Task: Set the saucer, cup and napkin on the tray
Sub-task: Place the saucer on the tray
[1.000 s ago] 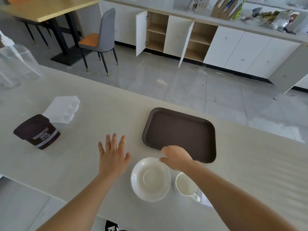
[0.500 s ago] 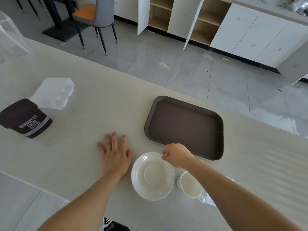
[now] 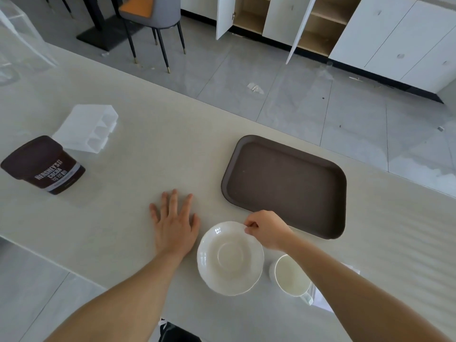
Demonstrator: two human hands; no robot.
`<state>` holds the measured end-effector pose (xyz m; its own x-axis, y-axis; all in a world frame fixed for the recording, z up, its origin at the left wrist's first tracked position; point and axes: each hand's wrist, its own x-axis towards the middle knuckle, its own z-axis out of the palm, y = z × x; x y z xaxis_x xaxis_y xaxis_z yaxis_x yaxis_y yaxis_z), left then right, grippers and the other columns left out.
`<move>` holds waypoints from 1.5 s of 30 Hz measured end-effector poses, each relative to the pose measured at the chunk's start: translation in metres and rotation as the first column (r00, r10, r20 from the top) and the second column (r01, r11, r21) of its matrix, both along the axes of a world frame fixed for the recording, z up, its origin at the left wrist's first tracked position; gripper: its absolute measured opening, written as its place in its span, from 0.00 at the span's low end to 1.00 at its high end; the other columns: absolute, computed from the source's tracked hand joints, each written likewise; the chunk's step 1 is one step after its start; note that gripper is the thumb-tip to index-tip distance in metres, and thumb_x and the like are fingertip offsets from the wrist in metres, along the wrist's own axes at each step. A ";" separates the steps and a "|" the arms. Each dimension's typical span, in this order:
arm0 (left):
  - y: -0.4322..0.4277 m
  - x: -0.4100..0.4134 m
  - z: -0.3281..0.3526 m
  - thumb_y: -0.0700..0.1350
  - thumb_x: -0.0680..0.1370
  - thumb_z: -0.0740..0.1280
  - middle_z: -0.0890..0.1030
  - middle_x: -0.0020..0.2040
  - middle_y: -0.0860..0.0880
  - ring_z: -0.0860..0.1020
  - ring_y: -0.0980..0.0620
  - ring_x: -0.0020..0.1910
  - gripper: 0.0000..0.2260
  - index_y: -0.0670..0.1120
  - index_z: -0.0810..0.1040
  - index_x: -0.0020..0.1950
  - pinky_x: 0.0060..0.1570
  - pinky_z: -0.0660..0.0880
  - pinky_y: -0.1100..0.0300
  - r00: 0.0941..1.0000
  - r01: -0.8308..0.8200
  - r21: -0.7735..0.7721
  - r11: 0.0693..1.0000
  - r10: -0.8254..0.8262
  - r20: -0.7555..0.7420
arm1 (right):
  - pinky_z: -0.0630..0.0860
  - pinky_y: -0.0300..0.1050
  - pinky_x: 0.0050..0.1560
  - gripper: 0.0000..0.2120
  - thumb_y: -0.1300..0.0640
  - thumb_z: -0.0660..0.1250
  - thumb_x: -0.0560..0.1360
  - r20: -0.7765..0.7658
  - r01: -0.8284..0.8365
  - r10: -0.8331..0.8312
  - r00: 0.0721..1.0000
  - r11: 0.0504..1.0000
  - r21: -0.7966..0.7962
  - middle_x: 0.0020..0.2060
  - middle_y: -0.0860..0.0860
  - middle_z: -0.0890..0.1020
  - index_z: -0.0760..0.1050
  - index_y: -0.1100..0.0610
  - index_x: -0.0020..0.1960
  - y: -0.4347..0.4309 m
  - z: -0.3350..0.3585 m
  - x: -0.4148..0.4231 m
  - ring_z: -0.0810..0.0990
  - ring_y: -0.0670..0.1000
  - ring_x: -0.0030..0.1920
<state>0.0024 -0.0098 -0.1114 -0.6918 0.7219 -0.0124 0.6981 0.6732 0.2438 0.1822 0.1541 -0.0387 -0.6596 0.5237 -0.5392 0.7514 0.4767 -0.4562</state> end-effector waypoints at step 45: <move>0.000 0.002 0.001 0.53 0.77 0.55 0.65 0.77 0.43 0.58 0.41 0.78 0.24 0.54 0.69 0.73 0.75 0.51 0.38 0.999 -0.027 -0.009 1.000 0.027 -0.027 | 0.84 0.53 0.45 0.14 0.61 0.65 0.78 -0.256 0.612 -0.608 0.751 0.787 -0.073 0.38 0.50 0.85 0.79 0.47 0.37 0.132 -0.011 -0.020 0.84 0.53 0.35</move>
